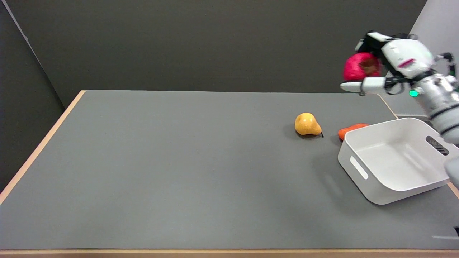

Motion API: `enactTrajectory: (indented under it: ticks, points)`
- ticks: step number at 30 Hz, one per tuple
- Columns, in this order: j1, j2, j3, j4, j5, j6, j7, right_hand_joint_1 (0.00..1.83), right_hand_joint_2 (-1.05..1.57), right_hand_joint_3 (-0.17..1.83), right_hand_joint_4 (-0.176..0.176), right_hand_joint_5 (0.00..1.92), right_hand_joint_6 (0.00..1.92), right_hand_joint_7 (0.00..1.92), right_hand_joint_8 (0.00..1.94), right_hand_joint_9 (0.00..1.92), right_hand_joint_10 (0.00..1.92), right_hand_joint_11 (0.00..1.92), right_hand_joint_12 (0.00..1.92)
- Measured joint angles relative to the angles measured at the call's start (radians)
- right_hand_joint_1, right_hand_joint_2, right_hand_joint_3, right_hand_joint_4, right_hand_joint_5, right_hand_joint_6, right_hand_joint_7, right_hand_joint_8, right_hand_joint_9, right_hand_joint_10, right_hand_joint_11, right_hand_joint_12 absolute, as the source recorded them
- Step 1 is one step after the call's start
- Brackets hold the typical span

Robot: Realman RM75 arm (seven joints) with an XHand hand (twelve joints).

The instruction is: Pick up tomato.

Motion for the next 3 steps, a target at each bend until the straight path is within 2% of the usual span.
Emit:
enactTrajectory:
  ticks: [3]
  points:
    - [-0.062, -0.028, 0.072, 0.0, 0.091, 0.05, 0.0, 1.48, 1.01, 0.32, 0.176, 0.6, 1.42, 0.8, 1.39, 0.78, 1.39, 0.73, 1.65]
